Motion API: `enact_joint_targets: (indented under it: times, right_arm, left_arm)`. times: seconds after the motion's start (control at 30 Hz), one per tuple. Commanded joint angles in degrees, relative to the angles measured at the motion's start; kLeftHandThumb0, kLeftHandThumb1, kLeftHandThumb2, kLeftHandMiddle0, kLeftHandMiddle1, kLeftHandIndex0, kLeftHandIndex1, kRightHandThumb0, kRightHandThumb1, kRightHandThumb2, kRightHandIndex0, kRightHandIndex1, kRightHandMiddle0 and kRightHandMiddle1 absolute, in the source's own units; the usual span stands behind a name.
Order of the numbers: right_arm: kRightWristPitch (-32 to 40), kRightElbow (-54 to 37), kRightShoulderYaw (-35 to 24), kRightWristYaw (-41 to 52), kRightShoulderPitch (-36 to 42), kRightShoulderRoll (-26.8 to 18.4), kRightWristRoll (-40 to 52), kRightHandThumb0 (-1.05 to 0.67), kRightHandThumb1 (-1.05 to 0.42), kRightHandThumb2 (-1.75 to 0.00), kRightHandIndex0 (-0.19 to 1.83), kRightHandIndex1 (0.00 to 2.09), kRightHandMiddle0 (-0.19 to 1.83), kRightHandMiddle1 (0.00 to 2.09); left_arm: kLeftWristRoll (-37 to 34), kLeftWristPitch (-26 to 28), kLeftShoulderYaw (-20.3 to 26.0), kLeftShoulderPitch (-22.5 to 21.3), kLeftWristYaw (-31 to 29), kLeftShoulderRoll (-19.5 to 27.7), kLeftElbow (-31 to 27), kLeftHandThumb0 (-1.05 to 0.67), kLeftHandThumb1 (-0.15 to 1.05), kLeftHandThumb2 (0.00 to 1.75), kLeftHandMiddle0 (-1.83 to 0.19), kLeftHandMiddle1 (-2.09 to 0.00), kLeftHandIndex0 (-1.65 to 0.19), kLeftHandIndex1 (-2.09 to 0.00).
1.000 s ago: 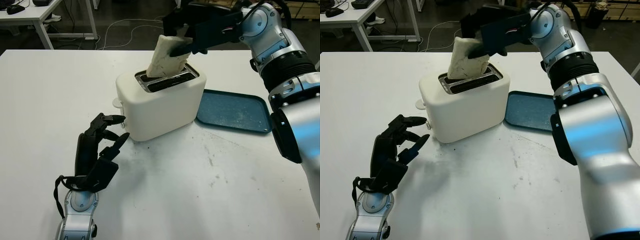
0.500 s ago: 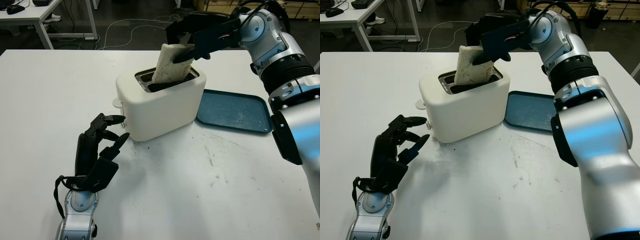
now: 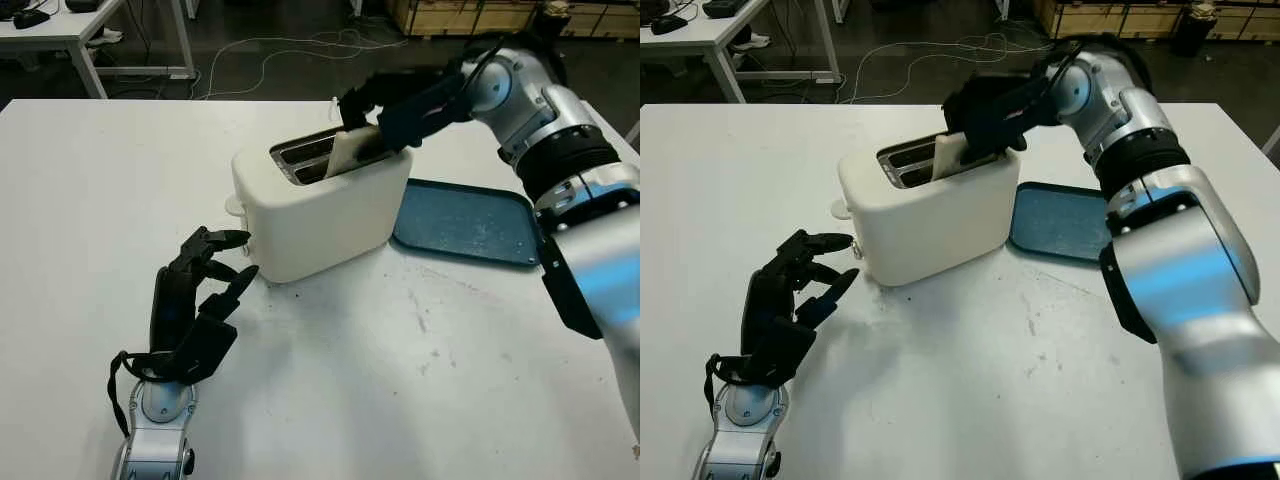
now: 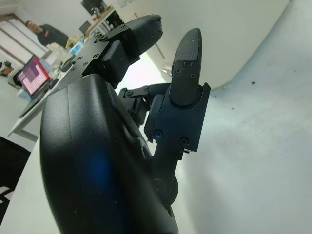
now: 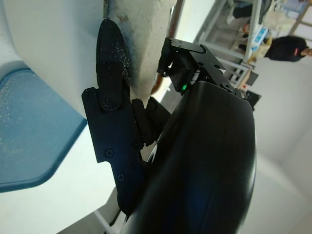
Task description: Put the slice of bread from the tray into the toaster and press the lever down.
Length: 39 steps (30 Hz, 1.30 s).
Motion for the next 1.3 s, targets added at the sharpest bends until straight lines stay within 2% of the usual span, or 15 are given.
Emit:
enact_joint_targets:
  times: [0.0,0.03,0.1,0.13,0.17,0.2,0.23,0.27,0.3,0.53,0.8,0.9,1.0,1.03,1.27]
  right_arm:
    - [-1.4,-0.3,0.5,-0.4,1.8,-0.2,-0.6,-0.60,-0.92,-0.20,0.97,1.74,0.83,1.63]
    - [-1.4,-0.3,0.4,-0.3,1.9,-0.1,-0.4,-0.65,-0.92,-0.15,0.91,1.75,0.81,1.58]
    - [-2.4,-0.3,0.8,0.4,1.9,-0.2,-0.4,-0.84,-0.90,-0.04,0.59,1.72,0.60,1.43]
    - [-3.0,-0.5,1.2,0.7,1.8,-0.4,-0.7,-0.91,-0.90,-0.02,0.42,1.58,0.54,1.17]
    - [-3.4,-0.7,1.5,0.8,1.7,-0.5,-0.8,-0.96,-0.91,-0.01,0.26,1.32,0.53,0.73]
    - [-3.8,-0.9,1.3,0.7,1.8,-0.5,-0.6,-0.98,-0.91,-0.01,0.17,1.28,0.56,0.45]
    - [-4.2,-1.2,0.9,0.4,2.0,-0.5,-0.1,-0.97,-0.90,0.00,0.11,1.24,0.59,0.27]
    - [-4.5,-1.4,0.5,-0.1,2.1,-0.6,0.3,-0.94,-0.87,0.00,0.08,1.09,0.60,0.14]
    - [-5.0,-1.6,0.1,-0.6,2.2,-0.7,0.5,-0.93,-0.86,0.00,0.08,1.01,0.60,0.09]
    - [-7.7,-3.1,-0.7,-4.8,2.5,-1.9,-0.2,-0.91,-0.85,0.00,0.05,0.86,0.56,0.00]
    - [-6.8,-4.6,-1.9,-8.3,2.6,-4.0,0.3,-0.86,-0.82,0.00,0.08,0.93,0.56,0.00]
    - [-7.9,-4.5,-5.9,-11.3,3.9,-5.0,3.6,-0.78,-0.78,0.00,0.10,0.83,0.59,0.01]
    - [-10.8,-3.8,-12.6,-17.0,7.5,-5.4,9.5,-0.63,-0.76,0.00,0.32,0.56,0.67,0.01]
    - [-12.3,-3.5,-14.6,-18.4,8.9,-5.5,11.4,-0.59,-0.76,0.00,0.39,0.53,0.70,0.02]
    - [-18.0,-7.2,-24.8,-25.3,24.3,-5.6,20.9,-0.59,-0.84,-0.01,0.49,0.73,0.80,0.03]
  left_arm:
    - [0.3,-0.5,-0.3,0.4,0.4,0.1,-0.2,-0.34,0.92,0.24,-0.45,-1.48,-0.50,-0.83]
    - [0.5,-0.3,-0.3,0.4,0.5,0.1,-0.3,-0.34,0.92,0.24,-0.45,-1.48,-0.50,-0.83]
    - [0.6,0.0,-0.3,0.4,0.6,0.0,-0.5,-0.34,0.92,0.24,-0.46,-1.49,-0.50,-0.83]
    - [0.6,-0.1,-0.4,0.4,0.7,0.0,-0.4,-0.34,0.92,0.24,-0.46,-1.49,-0.50,-0.84]
    - [0.6,-0.2,-0.4,0.4,0.7,0.0,-0.3,-0.34,0.92,0.23,-0.46,-1.49,-0.50,-0.84]
    - [0.6,-0.3,-0.4,0.4,0.8,0.0,-0.3,-0.34,0.92,0.23,-0.46,-1.49,-0.50,-0.84]
    - [0.6,-0.2,-0.5,0.4,0.8,0.0,-0.3,-0.34,0.92,0.23,-0.46,-1.49,-0.50,-0.84]
    - [0.7,-0.1,-0.5,0.4,0.8,0.0,-0.4,-0.34,0.92,0.24,-0.46,-1.49,-0.50,-0.84]
    - [0.5,-0.2,-0.5,0.3,0.9,0.0,-0.3,-0.34,0.92,0.24,-0.46,-1.49,-0.50,-0.84]
    - [0.4,-0.5,-0.7,0.2,0.8,0.3,-0.1,-0.34,0.92,0.24,-0.47,-1.50,-0.50,-0.84]
    - [0.6,-0.2,-0.8,0.0,0.9,0.4,-0.4,-0.34,0.92,0.23,-0.47,-1.50,-0.51,-0.84]
    - [0.9,-0.3,-0.4,0.0,0.9,0.7,-0.7,-0.34,0.92,0.23,-0.46,-1.49,-0.50,-0.83]
    - [1.5,-1.0,0.7,-0.5,1.2,1.9,-1.2,-0.34,0.92,0.23,-0.47,-1.48,-0.50,-0.82]
    - [1.7,-1.4,1.1,-0.6,1.4,2.3,-1.2,-0.34,0.92,0.22,-0.48,-1.48,-0.50,-0.82]
    - [0.9,-2.1,5.5,-3.8,0.9,5.4,-3.1,-0.32,0.92,0.20,-0.50,-1.51,-0.53,-0.81]
